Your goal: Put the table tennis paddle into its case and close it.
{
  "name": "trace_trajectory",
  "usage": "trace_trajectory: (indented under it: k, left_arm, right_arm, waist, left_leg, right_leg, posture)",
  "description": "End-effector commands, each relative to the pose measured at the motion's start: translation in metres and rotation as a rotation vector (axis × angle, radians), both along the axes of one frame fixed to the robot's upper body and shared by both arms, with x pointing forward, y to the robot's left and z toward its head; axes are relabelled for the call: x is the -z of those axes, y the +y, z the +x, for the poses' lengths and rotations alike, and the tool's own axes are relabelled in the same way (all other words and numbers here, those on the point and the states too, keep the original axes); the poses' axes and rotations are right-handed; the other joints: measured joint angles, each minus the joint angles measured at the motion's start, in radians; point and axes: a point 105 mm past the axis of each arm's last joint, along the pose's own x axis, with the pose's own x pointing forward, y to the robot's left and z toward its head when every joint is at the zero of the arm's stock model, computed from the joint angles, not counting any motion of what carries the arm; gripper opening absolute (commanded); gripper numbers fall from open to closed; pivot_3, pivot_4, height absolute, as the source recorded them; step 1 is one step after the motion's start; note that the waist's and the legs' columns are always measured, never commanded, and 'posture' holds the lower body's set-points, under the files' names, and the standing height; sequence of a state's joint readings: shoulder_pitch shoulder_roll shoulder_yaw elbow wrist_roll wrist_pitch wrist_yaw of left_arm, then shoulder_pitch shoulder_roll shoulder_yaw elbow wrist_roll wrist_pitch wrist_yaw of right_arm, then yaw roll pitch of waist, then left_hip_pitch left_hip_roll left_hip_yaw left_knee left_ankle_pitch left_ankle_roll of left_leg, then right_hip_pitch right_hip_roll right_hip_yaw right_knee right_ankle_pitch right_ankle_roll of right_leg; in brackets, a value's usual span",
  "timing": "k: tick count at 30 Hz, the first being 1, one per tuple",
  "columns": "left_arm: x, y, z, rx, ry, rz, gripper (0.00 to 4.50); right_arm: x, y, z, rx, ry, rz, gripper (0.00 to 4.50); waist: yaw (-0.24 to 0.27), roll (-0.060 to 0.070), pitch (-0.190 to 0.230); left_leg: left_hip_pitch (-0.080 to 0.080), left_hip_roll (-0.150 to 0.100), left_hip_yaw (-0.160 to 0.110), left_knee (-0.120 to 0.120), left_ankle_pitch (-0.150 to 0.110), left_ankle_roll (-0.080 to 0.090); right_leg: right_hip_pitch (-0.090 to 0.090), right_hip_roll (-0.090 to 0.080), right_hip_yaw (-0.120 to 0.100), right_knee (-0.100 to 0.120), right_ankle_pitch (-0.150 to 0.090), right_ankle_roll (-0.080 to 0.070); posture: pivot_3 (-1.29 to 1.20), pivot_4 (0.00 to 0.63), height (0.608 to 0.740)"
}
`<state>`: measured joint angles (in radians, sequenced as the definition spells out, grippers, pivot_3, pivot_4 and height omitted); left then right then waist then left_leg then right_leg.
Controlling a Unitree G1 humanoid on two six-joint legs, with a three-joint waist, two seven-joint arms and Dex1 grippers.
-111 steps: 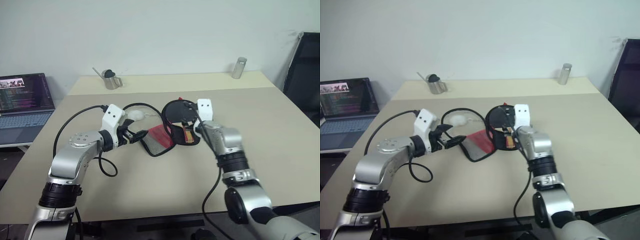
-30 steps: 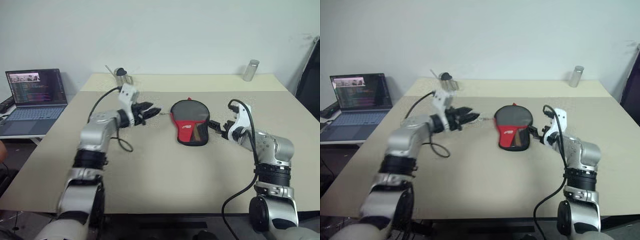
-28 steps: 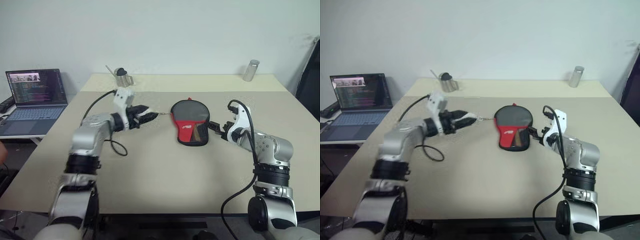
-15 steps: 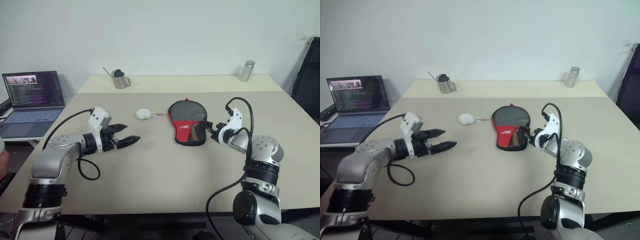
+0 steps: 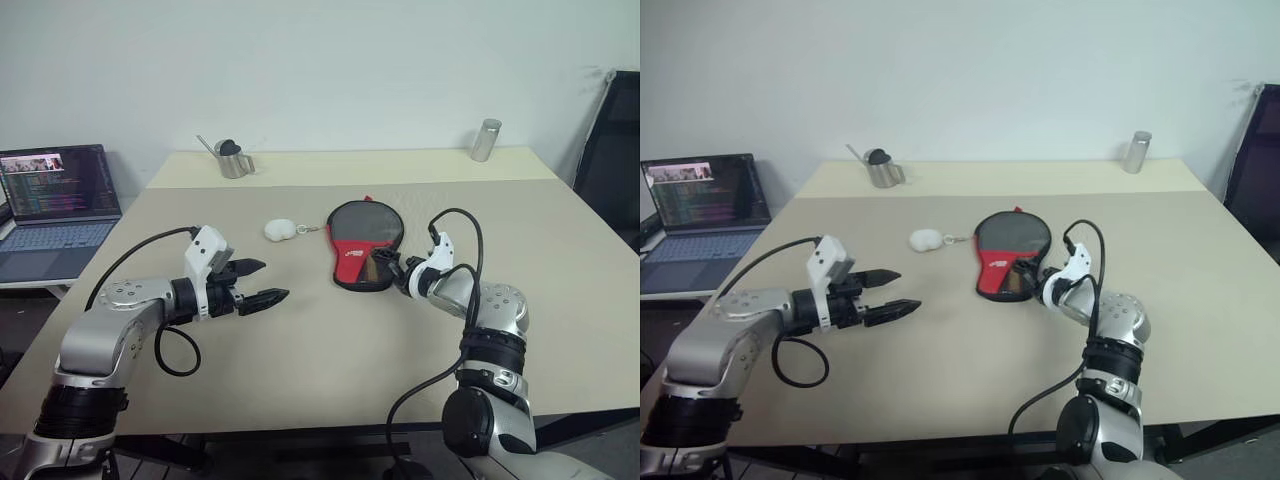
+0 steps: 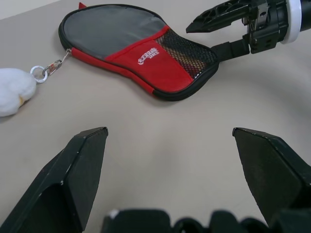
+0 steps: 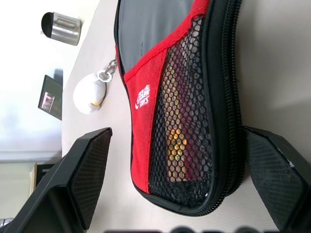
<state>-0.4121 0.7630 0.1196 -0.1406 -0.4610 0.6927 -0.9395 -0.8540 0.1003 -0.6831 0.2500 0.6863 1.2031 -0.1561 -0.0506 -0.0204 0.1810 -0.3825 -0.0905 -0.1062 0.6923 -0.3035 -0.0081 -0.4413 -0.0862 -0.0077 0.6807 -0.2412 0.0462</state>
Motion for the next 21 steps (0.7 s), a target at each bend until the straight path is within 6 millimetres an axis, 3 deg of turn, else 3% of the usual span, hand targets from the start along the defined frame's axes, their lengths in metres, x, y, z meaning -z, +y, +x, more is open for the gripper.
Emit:
trace_trajectory:
  k: [1,5,8,18,19,21]
  left_arm:
    - [-0.013,0.001,-0.002,-0.005,-0.066,0.029,4.48]
    - [-0.013,-0.001,0.0,-0.005,-0.074,0.033,4.48]
    - [-0.013,-0.001,0.002,-0.007,-0.079,0.035,4.5]
    - [-0.011,-0.002,0.005,-0.012,-0.087,0.048,4.5]
    - [-0.011,-0.002,0.006,-0.014,-0.088,0.049,4.5]
    - [-0.01,-0.002,0.007,-0.016,-0.09,0.052,4.5]
  right_arm:
    - [-0.011,0.0,0.001,0.006,-0.046,-0.002,4.5]
    - [-0.007,-0.005,0.005,0.043,-0.031,-0.013,4.5]
    - [-0.004,-0.004,0.005,0.044,-0.027,-0.014,3.69]
    - [0.011,0.004,0.002,0.036,0.013,-0.018,0.22]
    - [0.013,0.004,0.002,0.036,0.016,-0.02,0.01]
    - [0.015,0.003,0.001,0.039,0.021,-0.024,0.01]
  waist:
    - [0.0,0.0,0.0]
    - [0.0,0.0,0.0]
    - [0.0,0.0,0.0]
    - [-0.003,0.0,0.0]
    - [-0.003,0.0,0.0]
    - [-0.003,0.0,0.0]
  left_leg:
    - [0.0,0.0,0.0,0.0,0.0,0.0]
    - [0.0,0.0,0.0,0.0,0.0,0.0]
    - [0.0,0.0,0.0,0.0,0.0,0.0]
    - [0.0,0.0,0.0,-0.001,0.0,0.0]
    - [0.0,0.0,0.0,-0.001,0.0,0.0]
    - [0.0,0.0,0.0,-0.001,0.0,0.0]
  right_leg:
    - [0.0,0.0,0.0,0.0,0.0,0.0]
    - [0.0,0.0,0.0,0.0,0.0,0.0]
    - [0.0,0.0,0.0,0.0,0.0,0.0]
    - [0.0,0.0,0.0,0.0,0.0,0.0]
    - [0.0,0.0,0.0,0.0,0.0,0.0]
    - [0.0,0.0,0.0,0.0,0.0,0.0]
  posture:
    - [0.0,0.15,0.74]
    - [0.0,0.15,0.74]
    - [0.0,0.15,0.74]
    - [0.0,0.15,0.74]
    - [0.0,0.15,0.74]
    - [0.0,0.15,0.74]
